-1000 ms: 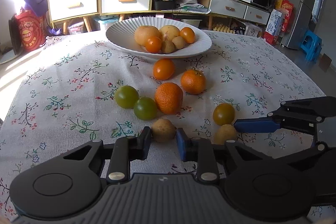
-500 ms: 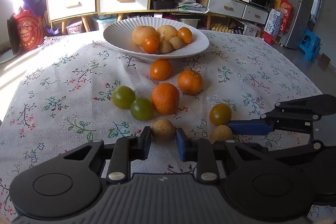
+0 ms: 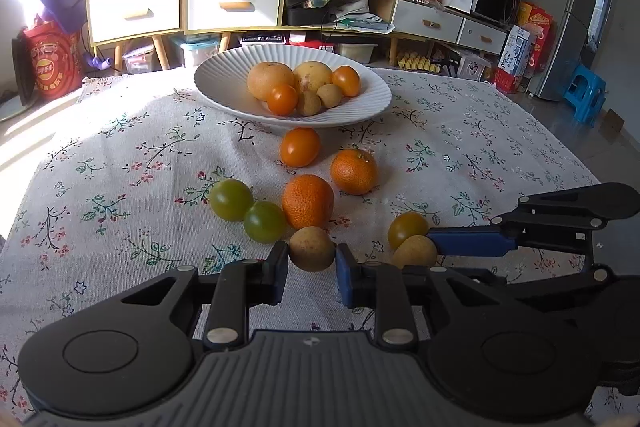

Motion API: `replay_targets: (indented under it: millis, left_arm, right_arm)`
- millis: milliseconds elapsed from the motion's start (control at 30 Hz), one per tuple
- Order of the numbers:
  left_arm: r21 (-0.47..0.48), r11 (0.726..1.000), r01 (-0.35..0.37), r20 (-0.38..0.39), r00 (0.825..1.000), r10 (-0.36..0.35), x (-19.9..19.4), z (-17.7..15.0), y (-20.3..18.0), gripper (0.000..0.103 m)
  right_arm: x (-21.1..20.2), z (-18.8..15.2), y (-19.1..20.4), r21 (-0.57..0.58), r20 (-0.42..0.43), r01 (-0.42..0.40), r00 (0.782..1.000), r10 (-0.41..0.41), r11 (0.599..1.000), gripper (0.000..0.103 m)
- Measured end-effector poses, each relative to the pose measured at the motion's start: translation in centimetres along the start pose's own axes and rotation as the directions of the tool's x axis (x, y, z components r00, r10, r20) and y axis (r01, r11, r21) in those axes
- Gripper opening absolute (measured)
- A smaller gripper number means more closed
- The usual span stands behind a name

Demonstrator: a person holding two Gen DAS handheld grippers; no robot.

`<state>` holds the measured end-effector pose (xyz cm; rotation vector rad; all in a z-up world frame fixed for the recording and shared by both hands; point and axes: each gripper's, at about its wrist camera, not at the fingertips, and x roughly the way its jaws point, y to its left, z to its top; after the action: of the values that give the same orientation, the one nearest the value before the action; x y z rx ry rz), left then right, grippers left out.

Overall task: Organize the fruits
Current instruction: 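Grasp a brown kiwi with the left tool while the right tool grasps a yellowish round fruit, then carry the kiwi in the left tool and yellowish fruit in the right tool over the plate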

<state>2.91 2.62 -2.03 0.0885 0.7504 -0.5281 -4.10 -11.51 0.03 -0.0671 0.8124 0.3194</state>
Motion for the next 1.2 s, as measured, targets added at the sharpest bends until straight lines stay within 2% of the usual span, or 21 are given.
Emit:
replay_targets:
  millis: [300,533,1200]
  left_arm:
    - [-0.016,1.000,0.002,0.006,1.000,-0.002,-0.3,1.5,-0.3,0.010]
    - [-0.026,1.000,0.008,0.020,1.000,-0.007,-0.3,2.8,-0.7,0.010]
    - [-0.101,0.995,0.022,0.022,1.000,-0.020,1.8,6.4,-0.4,0.010]
  right_arm:
    - [-0.8,1.6,-1.9,0.047,0.048,0.042,0.998,-0.044,0.998,0.025]
    - [-0.3,2.6,-3.6,0.099,0.007,0.095,0.995,-0.096,0.990,0.025]
    - [1.5,6.1,-8.0,0.243,0.010,0.096,0.995,-0.102,0.965,0.025]
